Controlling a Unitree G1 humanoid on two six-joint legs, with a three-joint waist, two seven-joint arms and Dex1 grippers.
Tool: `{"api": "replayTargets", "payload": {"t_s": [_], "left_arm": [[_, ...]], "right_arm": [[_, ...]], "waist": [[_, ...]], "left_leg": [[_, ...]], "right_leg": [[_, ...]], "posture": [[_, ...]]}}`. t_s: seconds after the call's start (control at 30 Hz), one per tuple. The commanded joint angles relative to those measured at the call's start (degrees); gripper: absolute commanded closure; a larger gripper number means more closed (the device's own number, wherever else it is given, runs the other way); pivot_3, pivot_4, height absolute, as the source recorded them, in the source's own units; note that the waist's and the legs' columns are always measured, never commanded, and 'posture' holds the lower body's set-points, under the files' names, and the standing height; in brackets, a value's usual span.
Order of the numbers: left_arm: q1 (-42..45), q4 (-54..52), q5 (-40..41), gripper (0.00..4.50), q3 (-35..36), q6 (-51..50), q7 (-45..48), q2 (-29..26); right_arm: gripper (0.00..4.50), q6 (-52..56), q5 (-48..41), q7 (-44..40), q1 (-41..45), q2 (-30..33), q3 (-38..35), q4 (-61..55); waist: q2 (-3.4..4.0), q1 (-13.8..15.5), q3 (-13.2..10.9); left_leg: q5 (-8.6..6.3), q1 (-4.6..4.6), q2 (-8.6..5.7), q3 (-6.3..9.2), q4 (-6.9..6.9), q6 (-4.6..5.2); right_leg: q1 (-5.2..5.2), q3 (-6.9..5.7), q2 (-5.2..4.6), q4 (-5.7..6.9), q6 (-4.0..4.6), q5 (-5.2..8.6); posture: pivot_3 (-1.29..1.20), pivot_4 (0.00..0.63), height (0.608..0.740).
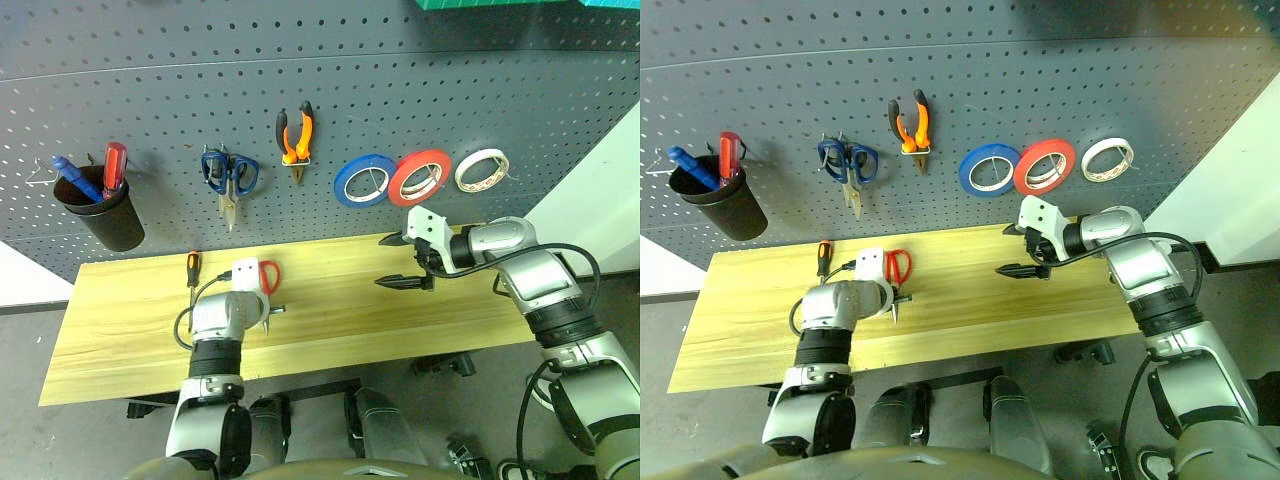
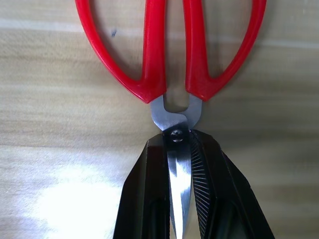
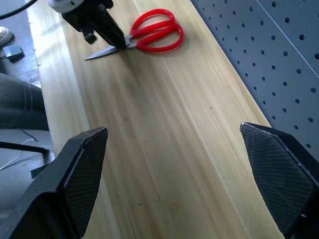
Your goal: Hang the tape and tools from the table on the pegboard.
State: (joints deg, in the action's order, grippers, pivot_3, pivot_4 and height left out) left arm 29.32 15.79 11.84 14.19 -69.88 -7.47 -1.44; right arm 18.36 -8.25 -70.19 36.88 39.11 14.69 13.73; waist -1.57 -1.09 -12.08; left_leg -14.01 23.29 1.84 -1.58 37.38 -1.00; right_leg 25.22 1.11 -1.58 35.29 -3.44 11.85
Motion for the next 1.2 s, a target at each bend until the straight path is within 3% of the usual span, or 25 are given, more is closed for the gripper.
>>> {"api": "replayTargets", "payload": {"t_s": [0.03, 0.17, 0.4, 0.6, 0.7, 0.87, 1.03, 1.2], "left_arm": [[-0.4, 1.7, 0.3, 4.23, 0.1, -4.0, 2.7, -3.3], [-0.8, -2.9, 1.1, 4.23, 0.2, -8.8, 5.0, -6.2], [-5.8, -21.0, 6.2, 4.23, -5.0, -18.4, 14.2, -15.2], [-13.3, -36.4, 10.7, 4.23, -10.5, -17.8, 23.6, -30.3], [-17.8, -43.4, 13.0, 4.23, -9.8, -15.1, 28.0, -35.6], [-28.1, -50.1, 15.4, 4.23, -4.1, -3.7, 34.4, -38.2], [-41.6, -50.8, 10.6, 4.23, -3.3, 22.4, 43.0, -39.7], [-48.7, -41.8, 2.1, 4.23, -4.1, 51.9, 44.6, -35.7]], "right_arm": [[0.0, -0.4, -1.8, -2.1, 1.4, 0.4, -2.3, -0.4], [0.0, 0.3, -3.0, -4.1, 2.3, 0.4, -2.7, 0.0], [0.0, 1.6, -5.3, -6.5, 3.3, 0.4, -3.9, -1.1], [0.0, 1.7, -6.2, -7.2, 3.6, 0.4, -4.5, -1.9], [0.0, 3.1, -8.2, -8.0, 3.8, 0.3, -5.7, -3.5], [0.0, 3.3, -10.7, -8.7, 3.6, 0.4, -7.5, -4.7], [0.0, 4.5, -12.5, -8.2, 3.1, 0.9, -9.1, -6.8], [0.0, 5.7, -14.5, -7.2, 3.0, 0.6, -10.7, -8.1]], "waist": [[0.0, 0.0, 0.0], [0.0, 0.1, 0.0], [-0.03, 0.3, 0.0], [-0.02, 0.3, 0.0], [-0.05, 0.5, 0.0], [-0.09, 0.6, 0.1], [-0.14, 0.6, 0.3], [-0.06, 0.8, 0.6]], "left_leg": [[0.0, 0.0, 0.0, 0.0, 0.0, 0.0], [0.0, 0.0, 0.0, 0.01, -0.02, 0.0], [0.01, 0.1, 0.01, 0.02, -0.08, -0.02], [0.02, 0.08, 0.03, 0.04, -0.17, -0.05], [0.02, 0.1, 0.03, 0.04, -0.16, -0.05], [0.02, 0.12, 0.04, 0.02, -0.16, -0.05], [0.02, 0.12, 0.04, -0.06, -0.16, -0.06], [0.01, 0.13, 0.09, -0.07, -0.17, -0.08]], "right_leg": [[0.0, 0.0, 0.0, 0.0, 0.04, -0.03], [0.02, 0.0, 0.0, 0.01, 0.08, -0.14], [0.14, -0.01, -0.02, 0.01, -0.03, -0.22], [0.18, 0.05, -0.1, -0.01, 0.16, -0.12], [0.2, 0.08, -0.14, -0.03, 0.17, -0.12], [0.2, 0.11, -0.23, -0.1, 0.2, -0.11], [0.22, 0.16, -0.32, -0.16, 0.23, -0.12], [0.24, 0.15, -0.47, -0.22, 0.3, -0.14]], "posture": [[0.0, 0.181, 0.74], [0.02, 0.172, 0.74], [0.05, 0.155, 0.74], [0.08, 0.138, 0.74], [0.09, 0.126, 0.74], [0.09, 0.109, 0.74], [0.1, 0.094, 0.74], [0.11, 0.091, 0.74]]}}
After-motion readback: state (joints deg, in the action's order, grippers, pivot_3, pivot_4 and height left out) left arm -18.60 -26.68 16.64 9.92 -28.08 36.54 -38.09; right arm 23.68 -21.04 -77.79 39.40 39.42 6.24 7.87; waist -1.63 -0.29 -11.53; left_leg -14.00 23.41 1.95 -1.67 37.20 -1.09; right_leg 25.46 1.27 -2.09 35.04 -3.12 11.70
